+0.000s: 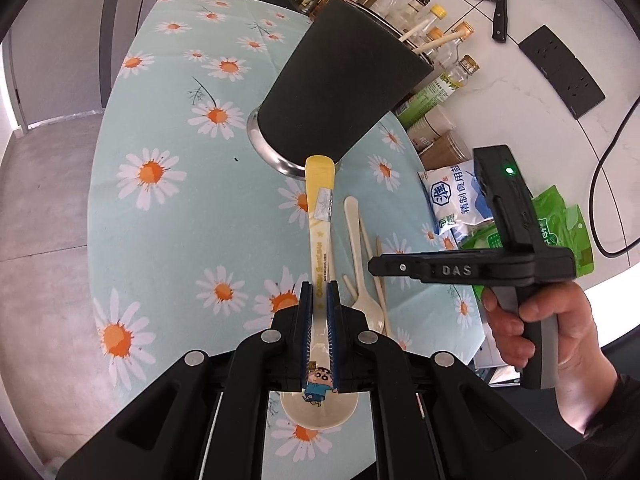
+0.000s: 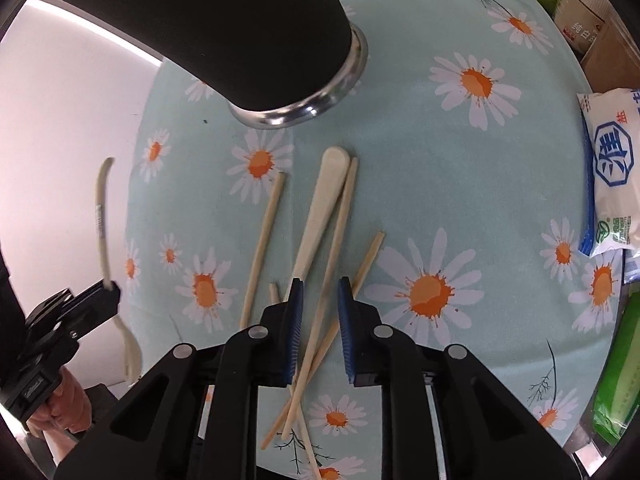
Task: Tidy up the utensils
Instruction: 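Close the right gripper on a wooden chopstick while the left gripper holds the spoon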
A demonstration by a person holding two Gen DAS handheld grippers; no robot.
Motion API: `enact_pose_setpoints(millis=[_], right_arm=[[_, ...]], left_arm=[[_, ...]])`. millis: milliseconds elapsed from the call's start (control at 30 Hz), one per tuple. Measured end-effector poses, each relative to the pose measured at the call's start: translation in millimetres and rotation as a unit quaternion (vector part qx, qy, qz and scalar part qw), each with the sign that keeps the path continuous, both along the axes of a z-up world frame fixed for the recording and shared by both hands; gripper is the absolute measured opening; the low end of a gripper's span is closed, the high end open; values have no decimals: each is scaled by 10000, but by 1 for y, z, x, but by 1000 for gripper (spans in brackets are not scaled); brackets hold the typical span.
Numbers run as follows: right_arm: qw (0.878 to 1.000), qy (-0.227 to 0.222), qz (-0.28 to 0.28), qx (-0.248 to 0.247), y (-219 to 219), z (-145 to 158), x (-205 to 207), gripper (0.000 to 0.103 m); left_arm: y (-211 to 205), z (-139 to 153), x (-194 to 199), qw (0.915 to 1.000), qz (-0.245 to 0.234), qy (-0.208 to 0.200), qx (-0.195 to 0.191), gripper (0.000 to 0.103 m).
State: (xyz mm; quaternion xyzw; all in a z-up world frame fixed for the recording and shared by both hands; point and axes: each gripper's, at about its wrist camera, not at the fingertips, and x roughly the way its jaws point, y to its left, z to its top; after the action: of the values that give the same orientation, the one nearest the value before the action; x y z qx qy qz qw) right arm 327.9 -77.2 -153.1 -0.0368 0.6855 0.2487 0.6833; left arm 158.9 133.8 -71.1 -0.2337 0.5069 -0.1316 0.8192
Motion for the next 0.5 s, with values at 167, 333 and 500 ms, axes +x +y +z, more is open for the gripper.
enact_pose_setpoints(millis=[167,333,500], right_arm=[[9998,44,-85,-181,-1,-5,-1,12],[9993,127,-318,-157,-3,-8,2,7],[9984,84,-554,118,-18,2,1,6]], left_arm=[[7,2,-6,9999,21,-62,-123,6],[9,-3,-5,9999,-15,-21,-149,6],[9,-5,-2,9999,-39,-5,-119,6]])
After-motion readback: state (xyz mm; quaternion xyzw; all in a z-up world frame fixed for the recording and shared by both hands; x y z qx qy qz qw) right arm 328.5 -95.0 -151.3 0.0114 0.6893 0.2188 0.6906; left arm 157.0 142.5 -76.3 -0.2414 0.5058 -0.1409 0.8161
